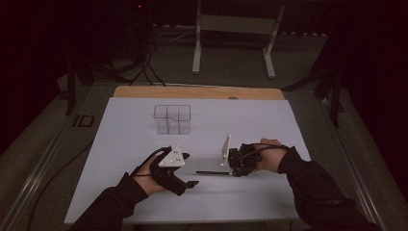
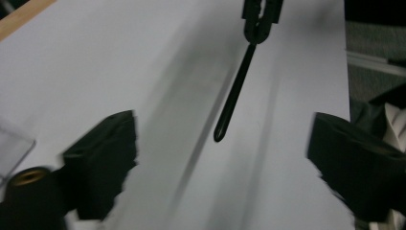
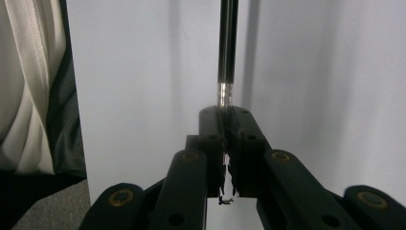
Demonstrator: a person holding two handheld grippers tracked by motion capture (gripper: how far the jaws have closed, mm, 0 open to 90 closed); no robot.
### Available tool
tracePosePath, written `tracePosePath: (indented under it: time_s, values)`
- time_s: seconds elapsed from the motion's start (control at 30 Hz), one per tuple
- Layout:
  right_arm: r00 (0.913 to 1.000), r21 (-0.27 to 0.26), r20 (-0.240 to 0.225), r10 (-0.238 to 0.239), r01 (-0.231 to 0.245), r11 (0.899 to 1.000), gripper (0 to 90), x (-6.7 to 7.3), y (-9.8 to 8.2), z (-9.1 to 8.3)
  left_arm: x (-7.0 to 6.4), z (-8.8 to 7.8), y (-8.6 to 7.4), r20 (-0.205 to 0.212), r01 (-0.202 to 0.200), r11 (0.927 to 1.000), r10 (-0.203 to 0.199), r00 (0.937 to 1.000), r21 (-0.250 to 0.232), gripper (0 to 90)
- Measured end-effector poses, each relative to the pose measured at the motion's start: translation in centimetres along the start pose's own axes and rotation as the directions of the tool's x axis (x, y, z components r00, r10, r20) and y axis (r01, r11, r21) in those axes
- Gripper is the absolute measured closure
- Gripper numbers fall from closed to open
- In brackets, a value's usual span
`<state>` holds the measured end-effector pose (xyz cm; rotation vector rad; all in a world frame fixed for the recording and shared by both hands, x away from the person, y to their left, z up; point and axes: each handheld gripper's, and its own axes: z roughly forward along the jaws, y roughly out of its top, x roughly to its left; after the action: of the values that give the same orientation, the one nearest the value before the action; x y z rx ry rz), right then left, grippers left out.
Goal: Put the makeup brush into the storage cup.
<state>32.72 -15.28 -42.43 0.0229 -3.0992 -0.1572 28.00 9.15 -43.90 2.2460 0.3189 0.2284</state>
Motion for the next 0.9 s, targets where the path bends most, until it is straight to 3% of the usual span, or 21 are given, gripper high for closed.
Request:
tracePosePath:
  time_s: [0.07, 0.1, 0.17, 0.3, 0.33, 0.4, 0.43, 0.47, 0.5, 0.53, 0.57, 0.6, 0.63, 0.67, 0.7, 0.73, 0.77, 0.8, 0.83, 0.87, 0.9]
  values:
    - [1.0000, 0.001, 0.003, 0.001, -0.001, 1.000, 84.8, 0.0, 0.1, 0.0, -0.1, 0.1, 0.2, 0.000, -0.015, 0.9998, 0.015, 0.9999, 0.012, 15.6]
    - [1.0000, -0.007, 0.003, -0.001, 0.001, 1.000, 84.8, 0.0, 0.1, 0.0, -0.3, 0.3, 0.7, -0.012, -0.059, 0.9977, 0.059, 0.9982, 0.033, 15.6]
    - [1.0000, -0.003, 0.000, 0.004, -0.004, 1.000, 84.8, 0.0, 0.2, -0.1, -0.5, 0.5, 1.0, -0.015, -0.090, 0.9947, 0.090, 0.9958, 0.051, 18.1]
    - [1.0000, -0.001, -0.001, -0.001, 0.001, 1.000, 84.8, 0.0, 0.4, 0.0, -1.0, 1.0, 1.2, 0.011, -0.165, 0.9822, 0.164, 0.9863, 0.090, 32.5]
    - [1.0000, 0.002, -0.001, 0.004, -0.004, 1.000, 84.8, 0.0, 0.4, 0.0, -1.2, 1.3, 1.3, 0.006, -0.191, 0.9753, 0.191, 0.9815, 0.111, 34.0]
    - [1.0000, 0.003, -0.005, -0.001, 0.001, 1.000, 84.8, 0.0, 0.5, -0.1, -1.3, 1.5, 1.3, 0.009, -0.201, 0.9723, 0.201, 0.9795, 0.120, 37.0]
    - [1.0000, 0.003, -0.006, 0.005, -0.005, 1.000, 84.8, 0.0, 0.5, -0.2, -1.4, 1.8, 1.4, -0.014, -0.226, 0.9629, 0.231, 0.9729, 0.147, 42.0]
    - [1.0000, 0.003, -0.006, 0.005, -0.005, 1.000, 84.8, 0.0, 0.5, -0.2, -1.4, 1.8, 1.4, -0.014, -0.226, 0.9629, 0.231, 0.9729, 0.147, 45.1]
    - [1.0000, 0.001, -0.005, 0.003, -0.003, 1.000, 84.8, 0.0, 0.6, -0.3, -1.7, 2.1, 1.4, -0.039, -0.255, 0.9534, 0.264, 0.9637, 0.162, 47.6]
    - [1.0000, 0.001, -0.005, 0.003, -0.003, 1.000, 84.8, 0.0, 0.6, -0.3, -1.7, 2.1, 1.4, -0.039, -0.255, 0.9534, 0.264, 0.9637, 0.162, 49.3]
    - [1.0000, 0.004, -0.008, 0.004, -0.004, 1.000, 84.8, 0.0, 0.7, -0.3, -1.9, 2.4, 1.5, -0.072, -0.292, 0.9368, 0.311, 0.9478, 0.192, 52.4]
    - [1.0000, 0.004, -0.008, 0.004, -0.004, 1.000, 84.8, 0.0, 0.7, -0.3, -1.9, 2.4, 1.5, -0.072, -0.292, 0.9368, 0.311, 0.9478, 0.192, 54.4]
    - [0.9999, 0.005, -0.010, 0.003, -0.003, 1.000, 84.8, 0.0, 0.7, -0.3, -2.0, 2.6, 1.5, -0.091, -0.312, 0.9258, 0.337, 0.9371, 0.213, 56.7]
    - [1.0000, 0.008, -0.008, 0.002, -0.002, 1.000, 84.8, 0.1, 0.7, -0.3, -2.0, 2.6, 1.5, -0.091, -0.312, 0.9258, 0.337, 0.9371, 0.213, 58.2]
    - [1.0000, 0.005, -0.008, 0.004, -0.004, 1.000, 84.8, 0.0, 0.7, -0.3, -2.1, 2.9, 1.6, -0.099, -0.340, 0.9067, 0.373, 0.9223, 0.249, 60.2]
    - [0.9999, 0.007, -0.010, 0.004, -0.004, 1.000, 84.8, 0.0, 0.8, -0.3, -2.1, 2.9, 1.6, -0.099, -0.340, 0.9067, 0.373, 0.9223, 0.249, 61.6]
    - [1.0000, 0.009, -0.007, 0.004, -0.004, 1.000, 84.8, 0.0, 0.8, -0.4, -2.2, 3.1, 1.7, -0.092, -0.358, 0.8949, 0.393, 0.9147, 0.267, 65.1]
    - [1.0000, 0.009, -0.007, 0.004, -0.004, 1.000, 84.8, 0.0, 0.8, -0.4, -2.2, 3.1, 1.7, -0.092, -0.358, 0.8949, 0.393, 0.9147, 0.267, 65.9]
    - [0.9999, 0.009, -0.009, 0.011, -0.011, 1.000, 84.8, 0.0, 0.8, -0.4, -2.3, 3.3, 1.7, -0.082, -0.368, 0.8875, 0.403, 0.9114, 0.277, 66.6]
    - [0.9999, 0.009, -0.009, 0.011, -0.011, 1.000, 84.8, 0.0, 0.8, -0.4, -2.3, 3.3, 1.7, -0.082, -0.368, 0.8875, 0.403, 0.9114, 0.277, 68.9]
    - [0.9999, 0.004, -0.009, 0.008, -0.008, 1.000, 84.8, 0.0, 0.9, -0.5, -2.4, 3.5, 1.8, -0.068, -0.374, 0.8830, 0.407, 0.9107, 0.284, 69.5]
